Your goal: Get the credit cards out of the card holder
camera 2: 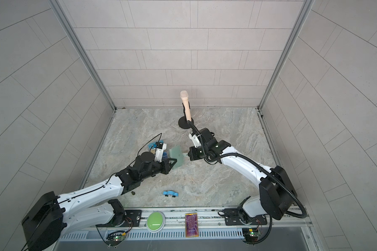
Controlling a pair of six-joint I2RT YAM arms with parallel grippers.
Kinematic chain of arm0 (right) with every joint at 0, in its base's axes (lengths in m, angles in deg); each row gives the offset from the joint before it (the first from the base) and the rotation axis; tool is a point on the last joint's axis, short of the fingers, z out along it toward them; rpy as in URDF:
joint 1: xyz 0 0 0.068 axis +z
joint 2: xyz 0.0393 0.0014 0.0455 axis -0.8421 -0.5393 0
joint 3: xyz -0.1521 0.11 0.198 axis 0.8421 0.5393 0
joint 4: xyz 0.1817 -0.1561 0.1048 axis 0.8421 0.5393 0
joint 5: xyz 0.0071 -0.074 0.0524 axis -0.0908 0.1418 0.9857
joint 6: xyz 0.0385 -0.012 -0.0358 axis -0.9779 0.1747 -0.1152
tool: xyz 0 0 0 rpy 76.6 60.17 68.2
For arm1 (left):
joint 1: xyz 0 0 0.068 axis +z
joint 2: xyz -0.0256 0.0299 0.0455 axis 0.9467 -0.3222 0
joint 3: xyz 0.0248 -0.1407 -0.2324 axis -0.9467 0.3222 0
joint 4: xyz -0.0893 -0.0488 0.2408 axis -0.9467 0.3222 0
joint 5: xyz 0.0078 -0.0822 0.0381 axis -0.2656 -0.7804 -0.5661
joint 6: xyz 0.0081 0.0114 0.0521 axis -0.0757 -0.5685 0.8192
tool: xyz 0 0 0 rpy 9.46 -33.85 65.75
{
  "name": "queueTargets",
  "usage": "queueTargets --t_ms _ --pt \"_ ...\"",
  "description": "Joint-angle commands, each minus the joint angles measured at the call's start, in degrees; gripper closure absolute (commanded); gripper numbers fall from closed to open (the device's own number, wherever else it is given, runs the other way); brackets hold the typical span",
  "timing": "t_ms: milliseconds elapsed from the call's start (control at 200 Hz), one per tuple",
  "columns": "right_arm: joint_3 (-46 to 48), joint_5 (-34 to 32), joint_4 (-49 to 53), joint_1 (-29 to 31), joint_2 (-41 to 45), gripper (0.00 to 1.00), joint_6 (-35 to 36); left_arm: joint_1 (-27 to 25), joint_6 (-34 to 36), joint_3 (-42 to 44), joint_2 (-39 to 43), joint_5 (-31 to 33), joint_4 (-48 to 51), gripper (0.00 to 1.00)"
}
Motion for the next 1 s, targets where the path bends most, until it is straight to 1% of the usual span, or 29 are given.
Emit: queueTargets --t_ms 0,95,185,285,350,451,536,621,716,741,851,996 --pt "1.3 0.6 -0.8 -1.2 1.6 1.0 0.5 0.2 2.1 -1.3 2.4 -1.4 0.0 0.95" --pt "2.4 1.8 -2.4 -2.6 2.1 0.94 -0.2 1.1 1.2 -1.3 4.0 -4.0 -1.6 0.94" --pt "4.3 4.6 -5.9 -3.7 3.1 0.9 -1.4 2.5 0.8 -1.6 5.2 -9.3 -3.2 0.94" --pt "8.4 10.5 -15.1 -4.9 4.5 0.84 -5.3 4.3 -0.2 -1.4 6.4 -14.7 -5.9 0.94" --pt "11.7 13.6 -22.4 -5.8 5.6 0.81 -8.9 6.0 -2.1 0.0 7.3 -18.4 -11.0 0.94" --pt "16.5 16.8 -32.7 -7.7 7.4 0.77 -14.7 8.3 -4.2 1.2 8.1 -22.4 -15.8 0.94" --pt "19.9 18.7 -40.6 -8.6 9.0 0.69 -18.8 9.6 -4.5 0.9 7.8 -24.9 -16.9 0.94" --pt "21.9 19.9 -45.3 -8.7 10.6 0.63 -21.0 10.2 -4.5 0.0 7.0 -27.3 -17.3 0.94" --pt "22.5 20.4 -49.1 -8.8 12.5 0.63 -23.4 10.6 -4.5 -1.0 5.7 -29.4 -17.5 0.94" --pt "24.2 20.5 -50.1 -8.8 13.0 0.64 -24.0 10.7 -4.5 -1.2 5.3 -29.9 -17.8 0.94" --pt "25.4 21.9 -54.8 -8.9 14.6 0.67 -26.4 10.9 -5.4 -1.6 3.8 -32.2 -19.6 0.94" --pt "26.6 23.2 -60.4 -8.9 15.1 0.68 -29.4 11.0 -6.2 -2.1 2.7 -33.7 -21.6 0.93"
